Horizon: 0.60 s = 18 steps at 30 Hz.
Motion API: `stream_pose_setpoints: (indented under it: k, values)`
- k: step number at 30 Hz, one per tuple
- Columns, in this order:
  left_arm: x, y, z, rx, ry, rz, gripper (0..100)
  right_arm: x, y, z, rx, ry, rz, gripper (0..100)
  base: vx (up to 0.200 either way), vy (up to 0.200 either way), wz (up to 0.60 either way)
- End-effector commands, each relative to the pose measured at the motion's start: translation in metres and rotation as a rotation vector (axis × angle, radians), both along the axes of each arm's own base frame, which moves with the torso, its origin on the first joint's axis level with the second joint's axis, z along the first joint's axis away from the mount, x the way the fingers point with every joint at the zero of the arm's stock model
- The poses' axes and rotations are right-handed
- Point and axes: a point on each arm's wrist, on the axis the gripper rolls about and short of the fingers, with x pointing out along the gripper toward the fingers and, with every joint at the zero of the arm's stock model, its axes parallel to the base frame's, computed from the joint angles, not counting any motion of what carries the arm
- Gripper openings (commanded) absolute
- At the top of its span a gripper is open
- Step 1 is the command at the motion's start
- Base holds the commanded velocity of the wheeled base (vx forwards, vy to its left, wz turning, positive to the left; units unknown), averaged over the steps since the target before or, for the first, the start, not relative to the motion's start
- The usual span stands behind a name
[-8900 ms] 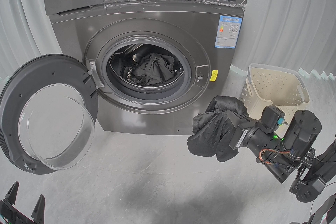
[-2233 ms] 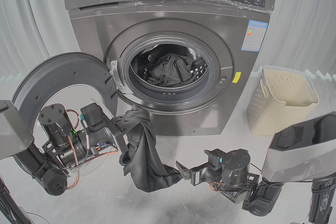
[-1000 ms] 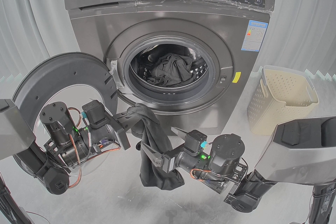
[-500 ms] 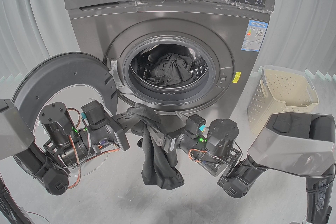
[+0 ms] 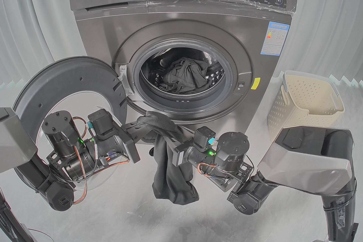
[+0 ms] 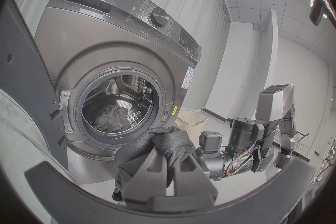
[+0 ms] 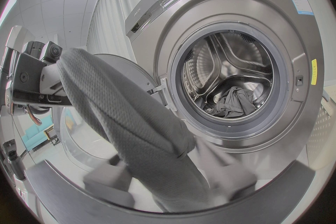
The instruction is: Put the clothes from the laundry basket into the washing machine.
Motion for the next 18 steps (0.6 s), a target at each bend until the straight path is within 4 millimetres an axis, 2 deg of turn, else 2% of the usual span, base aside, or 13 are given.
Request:
stream_pose_setpoints:
  k: [1, 6, 13, 14, 18]
  values:
    - [0.0, 0.0, 0.001, -0.002, -0.003, -0.001, 0, 0.001, 0.004, -0.008, -0.007, 0.007, 0.004, 0, 0.0, 0.0, 0.0]
    - [0.0, 0.0, -0.001, 0.0, 0.003, -0.001, 0, -0.004, 0.006, -0.007, -0.007, 0.009, 0.012, 0, 0.0, 0.0, 0.0]
    - [0.0, 0.001, -0.005, 0.001, 0.028, -0.001, 0, -0.013, 0.009, 0.009, 0.02, -0.014, 0.029, 0, 0.0, 0.0, 0.0]
    - [0.0, 0.001, -0.005, 0.0, 0.029, 0.0, 100, -0.015, 0.009, 0.009, 0.019, -0.013, 0.033, 0, 0.0, 0.0, 0.0]
    - [0.0, 0.0, -0.007, -0.006, 0.046, -0.003, 100, -0.024, 0.009, 0.017, 0.03, -0.013, 0.039, 0, 0.0, 0.0, 0.0]
